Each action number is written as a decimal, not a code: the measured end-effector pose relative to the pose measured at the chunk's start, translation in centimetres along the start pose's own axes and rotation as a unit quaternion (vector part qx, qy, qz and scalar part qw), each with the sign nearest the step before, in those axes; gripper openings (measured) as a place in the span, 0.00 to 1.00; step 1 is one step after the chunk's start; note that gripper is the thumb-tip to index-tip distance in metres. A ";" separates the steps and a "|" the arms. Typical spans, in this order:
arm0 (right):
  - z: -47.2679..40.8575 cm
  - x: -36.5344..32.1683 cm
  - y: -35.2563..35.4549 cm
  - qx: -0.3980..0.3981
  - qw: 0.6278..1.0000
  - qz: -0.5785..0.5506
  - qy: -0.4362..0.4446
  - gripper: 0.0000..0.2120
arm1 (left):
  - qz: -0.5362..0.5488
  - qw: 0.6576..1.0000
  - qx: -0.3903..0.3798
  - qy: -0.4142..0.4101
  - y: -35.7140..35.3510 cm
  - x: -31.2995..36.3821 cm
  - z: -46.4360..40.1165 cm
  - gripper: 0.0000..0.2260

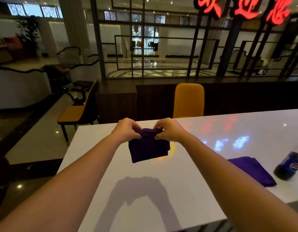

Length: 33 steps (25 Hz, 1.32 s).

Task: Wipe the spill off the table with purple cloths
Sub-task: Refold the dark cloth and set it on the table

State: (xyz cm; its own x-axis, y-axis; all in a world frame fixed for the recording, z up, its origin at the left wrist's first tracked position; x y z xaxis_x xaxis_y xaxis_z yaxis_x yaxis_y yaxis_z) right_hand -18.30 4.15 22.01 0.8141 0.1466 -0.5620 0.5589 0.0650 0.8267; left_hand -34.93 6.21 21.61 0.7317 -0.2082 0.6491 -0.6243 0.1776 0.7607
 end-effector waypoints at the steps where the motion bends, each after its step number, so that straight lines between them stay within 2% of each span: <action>1: 0.5 1.2 1.8 0.007 1.000 0.005 0.003 0.15 | -0.002 1.000 0.002 -0.011 -0.7 1.9 -0.5 0.12; 9: 2.4 12.3 14.8 0.023 0.997 0.062 0.045 0.13 | 0.033 0.998 0.023 -0.038 -8.3 15.9 -5.3 0.13; 14: 1.9 19.4 18.1 0.012 0.998 0.050 0.036 0.12 | 0.032 0.999 0.023 -0.037 -13.3 20.7 -8.5 0.13; 19: 0.6 26.0 17.0 -0.006 1.000 0.016 -0.011 0.13 | 0.006 1.000 -0.004 -0.022 -19.4 21.0 -12.1 0.12; 27: 1.5 35.1 8.7 -0.114 0.993 -0.019 -0.031 0.13 | 0.016 0.993 -0.046 0.107 -30.0 15.7 -11.7 0.12; 33: 3.3 39.9 2.9 -0.173 0.984 -0.019 -0.035 0.14 | 0.004 0.986 -0.070 0.152 -36.1 13.0 -9.4 0.12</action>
State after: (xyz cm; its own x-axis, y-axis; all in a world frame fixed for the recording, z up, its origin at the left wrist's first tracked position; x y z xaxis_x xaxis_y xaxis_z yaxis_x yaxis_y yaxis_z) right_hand 16.32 6.95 1.89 0.8090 0.0708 -0.5836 0.5121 0.4026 0.7587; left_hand -0.30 6.14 2.58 0.7884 0.0878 0.6089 -0.6020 0.3145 0.7340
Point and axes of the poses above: each hand's wrist, its own z-axis away from the middle knuckle, its own y-axis out of the back of the hand, x = y × z, the point moved 3 cm from there along -z, towards the middle knuckle, and after that the axes turned 1 degree about y, right-handed, at the moved point
